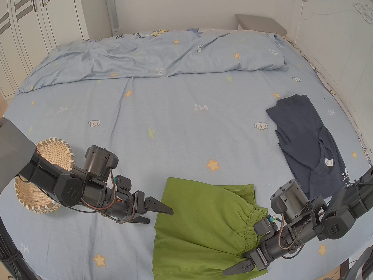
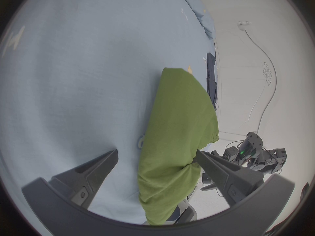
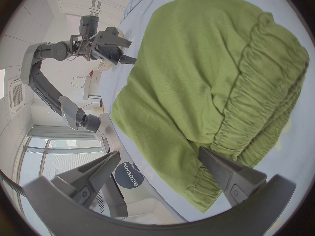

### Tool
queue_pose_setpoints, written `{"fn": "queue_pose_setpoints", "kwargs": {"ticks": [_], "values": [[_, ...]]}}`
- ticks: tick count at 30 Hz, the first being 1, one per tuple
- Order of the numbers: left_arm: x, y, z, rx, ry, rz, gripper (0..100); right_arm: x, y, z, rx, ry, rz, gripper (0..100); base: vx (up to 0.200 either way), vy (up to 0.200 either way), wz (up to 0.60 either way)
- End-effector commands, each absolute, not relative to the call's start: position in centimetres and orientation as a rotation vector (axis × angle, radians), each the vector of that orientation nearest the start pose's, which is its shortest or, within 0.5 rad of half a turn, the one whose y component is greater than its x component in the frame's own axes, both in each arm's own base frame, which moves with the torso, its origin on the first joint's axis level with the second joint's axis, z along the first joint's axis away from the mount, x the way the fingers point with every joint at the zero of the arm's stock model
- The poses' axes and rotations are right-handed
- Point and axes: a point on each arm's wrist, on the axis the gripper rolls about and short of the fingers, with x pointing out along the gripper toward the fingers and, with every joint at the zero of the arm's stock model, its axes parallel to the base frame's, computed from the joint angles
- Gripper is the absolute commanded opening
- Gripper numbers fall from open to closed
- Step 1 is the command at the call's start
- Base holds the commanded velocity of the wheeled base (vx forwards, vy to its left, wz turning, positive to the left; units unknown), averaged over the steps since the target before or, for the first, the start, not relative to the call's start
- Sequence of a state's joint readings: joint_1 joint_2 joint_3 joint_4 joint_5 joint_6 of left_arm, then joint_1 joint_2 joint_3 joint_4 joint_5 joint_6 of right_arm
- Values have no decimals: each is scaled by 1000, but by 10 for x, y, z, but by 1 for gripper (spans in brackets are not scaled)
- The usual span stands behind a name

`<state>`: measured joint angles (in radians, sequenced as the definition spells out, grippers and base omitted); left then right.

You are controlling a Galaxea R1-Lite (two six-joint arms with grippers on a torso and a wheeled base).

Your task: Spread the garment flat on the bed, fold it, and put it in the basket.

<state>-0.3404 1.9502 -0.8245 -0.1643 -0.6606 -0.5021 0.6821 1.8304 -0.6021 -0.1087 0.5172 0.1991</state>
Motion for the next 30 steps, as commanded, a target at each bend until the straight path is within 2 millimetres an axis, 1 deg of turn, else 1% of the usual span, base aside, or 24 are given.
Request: {"fn": "queue_pose_setpoints", "kwargs": {"ticks": [1, 3, 4, 11, 14, 19, 21, 23, 25, 26, 30], "values": [[286, -129, 61, -564, 1243, -676, 100, 185, 146, 47, 94, 1304, 894, 100, 0, 0, 0], [285, -131, 60, -560, 1243, -681, 100, 186, 144, 46, 101, 1294, 889, 100, 0, 0, 0], [283, -135, 59, -559, 1245, -693, 100, 187, 138, 44, 115, 1282, 871, 100, 0, 0, 0], [277, -153, 53, -579, 1249, -717, 100, 192, 129, 38, 153, 1250, 889, 100, 0, 0, 0], [273, -160, 47, -582, 1251, -719, 100, 192, 129, 38, 156, 1249, 891, 100, 0, 0, 0], [268, -166, 39, -581, 1223, -669, 100, 192, 128, 38, 160, 1248, 887, 100, 0, 0, 0], [261, -170, 35, -568, 1224, -655, 100, 193, 127, 38, 161, 1248, 885, 100, 0, 0, 0], [257, -172, 34, -562, 1232, -659, 100, 193, 126, 38, 164, 1245, 882, 100, 0, 0, 0], [257, -172, 35, -564, 1227, -661, 100, 194, 125, 38, 168, 1245, 879, 100, 0, 0, 0], [257, -172, 36, -572, 1222, -662, 0, 194, 125, 39, 169, 1243, 878, 100, 0, 0, 0], [259, -174, 40, -611, 1209, -656, 0, 194, 125, 39, 169, 1238, 880, 100, 0, 0, 0]]}}
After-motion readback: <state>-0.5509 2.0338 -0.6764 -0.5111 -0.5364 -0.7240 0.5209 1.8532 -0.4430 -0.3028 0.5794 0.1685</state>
